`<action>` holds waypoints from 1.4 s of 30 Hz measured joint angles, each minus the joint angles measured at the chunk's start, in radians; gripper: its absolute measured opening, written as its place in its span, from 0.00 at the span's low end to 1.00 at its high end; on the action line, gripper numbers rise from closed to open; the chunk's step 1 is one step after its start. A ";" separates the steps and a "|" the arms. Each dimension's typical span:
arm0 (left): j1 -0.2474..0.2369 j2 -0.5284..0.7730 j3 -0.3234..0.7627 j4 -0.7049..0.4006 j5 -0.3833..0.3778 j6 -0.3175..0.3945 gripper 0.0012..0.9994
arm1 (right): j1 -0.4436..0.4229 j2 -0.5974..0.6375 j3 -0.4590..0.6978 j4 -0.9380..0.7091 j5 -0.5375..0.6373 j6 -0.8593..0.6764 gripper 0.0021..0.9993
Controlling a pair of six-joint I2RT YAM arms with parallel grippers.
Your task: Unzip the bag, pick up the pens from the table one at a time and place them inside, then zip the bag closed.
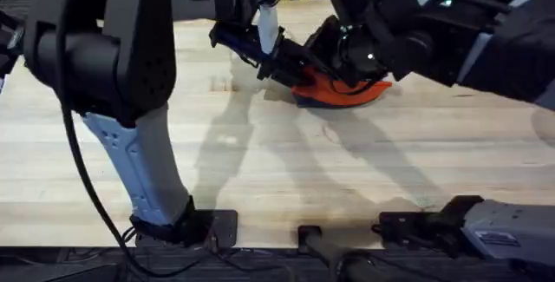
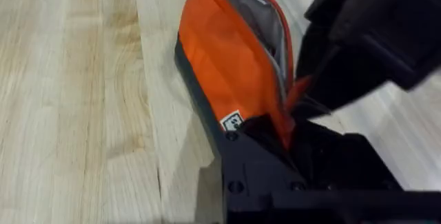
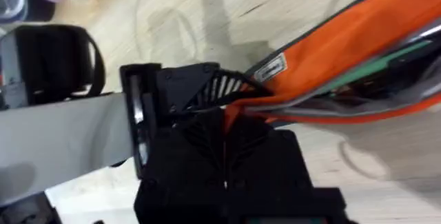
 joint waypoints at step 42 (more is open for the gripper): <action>-0.002 0.000 0.000 0.014 0.007 0.000 0.04 | -0.364 -0.026 0.000 -0.139 -0.111 -0.235 0.03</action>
